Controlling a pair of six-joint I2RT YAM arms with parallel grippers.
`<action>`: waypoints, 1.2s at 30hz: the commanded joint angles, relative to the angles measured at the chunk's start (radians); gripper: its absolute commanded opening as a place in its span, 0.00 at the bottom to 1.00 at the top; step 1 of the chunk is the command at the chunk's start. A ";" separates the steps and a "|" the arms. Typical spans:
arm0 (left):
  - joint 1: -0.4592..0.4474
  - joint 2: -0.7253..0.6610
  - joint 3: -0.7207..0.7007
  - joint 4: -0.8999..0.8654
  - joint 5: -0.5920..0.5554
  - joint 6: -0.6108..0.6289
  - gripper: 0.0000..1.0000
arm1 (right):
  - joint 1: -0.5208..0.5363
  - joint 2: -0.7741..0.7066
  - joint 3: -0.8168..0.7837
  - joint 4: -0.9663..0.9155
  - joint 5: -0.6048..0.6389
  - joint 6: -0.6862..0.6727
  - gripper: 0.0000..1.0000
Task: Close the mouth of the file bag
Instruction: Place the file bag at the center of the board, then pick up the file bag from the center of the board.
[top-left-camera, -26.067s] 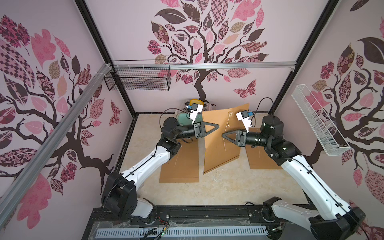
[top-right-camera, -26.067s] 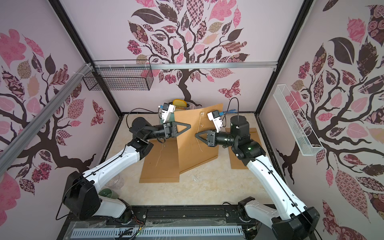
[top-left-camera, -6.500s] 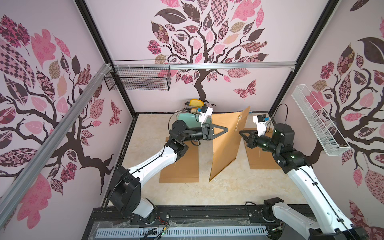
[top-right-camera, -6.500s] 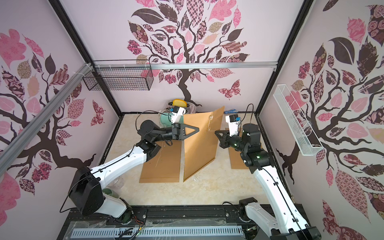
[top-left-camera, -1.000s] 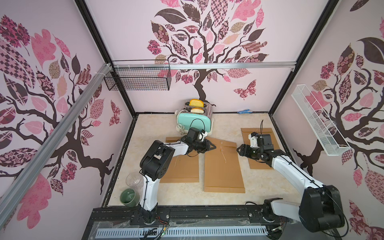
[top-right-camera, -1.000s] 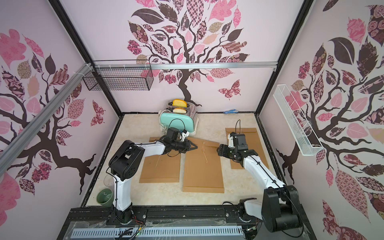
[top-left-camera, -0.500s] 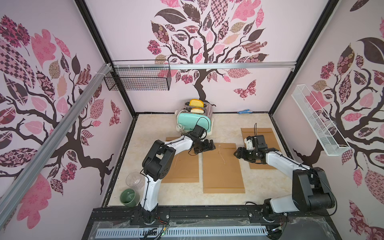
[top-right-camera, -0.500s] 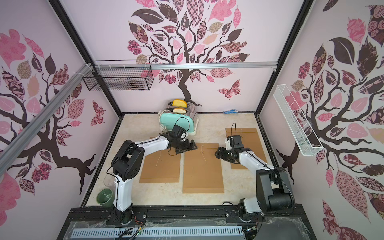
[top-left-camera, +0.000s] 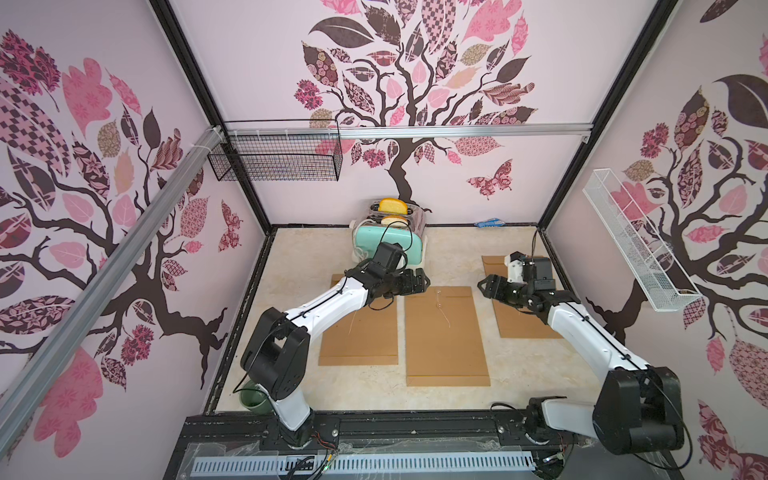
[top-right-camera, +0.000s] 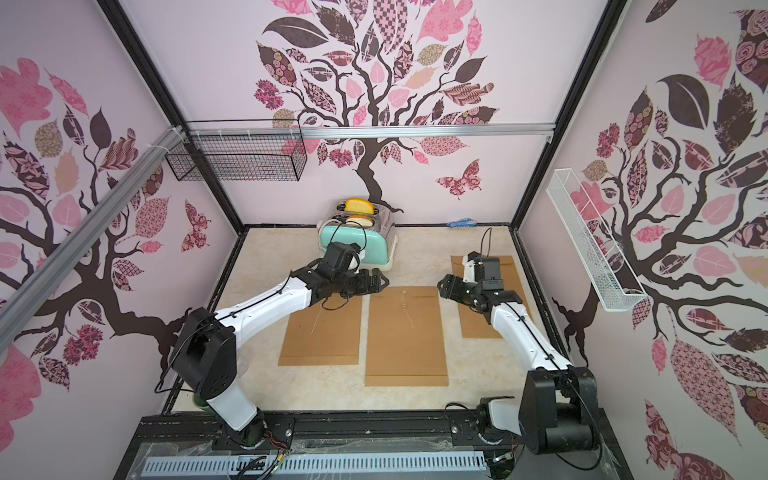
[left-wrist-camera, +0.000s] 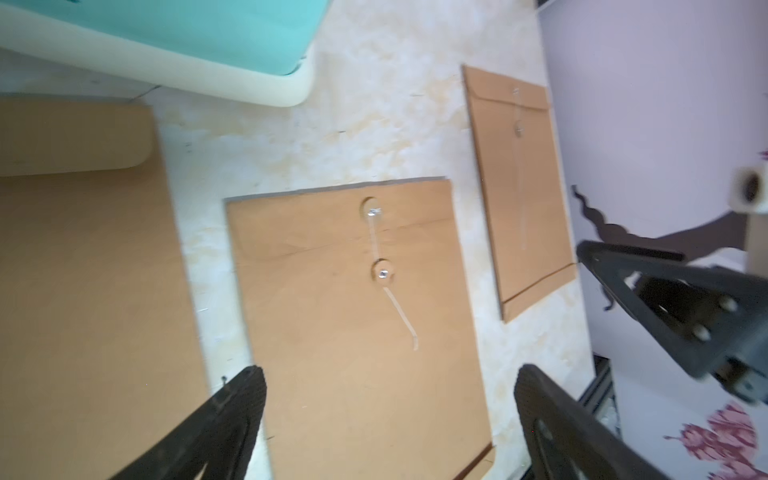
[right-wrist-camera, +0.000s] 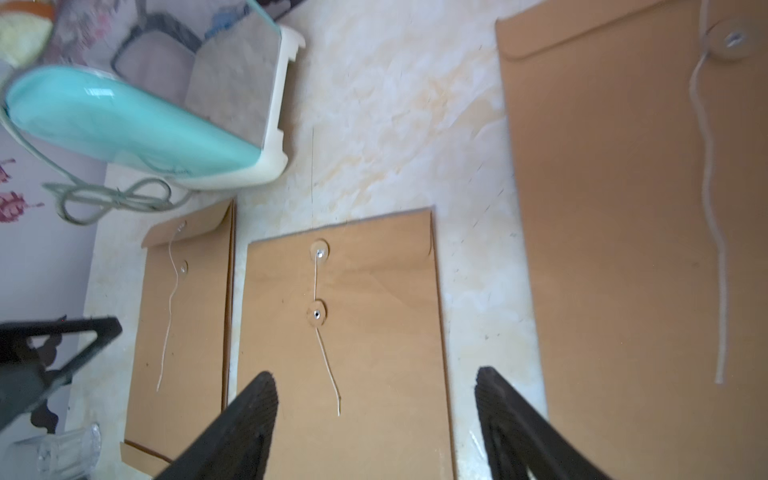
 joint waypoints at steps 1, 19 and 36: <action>-0.028 -0.041 -0.047 0.164 0.037 -0.044 0.97 | -0.093 -0.002 0.074 -0.069 -0.036 -0.008 0.79; -0.068 0.067 -0.049 0.454 0.049 -0.140 0.94 | -0.152 0.278 0.316 -0.197 0.124 -0.033 0.74; -0.210 0.607 0.470 0.492 0.069 -0.305 0.95 | -0.293 0.714 0.673 -0.368 0.503 -0.187 0.77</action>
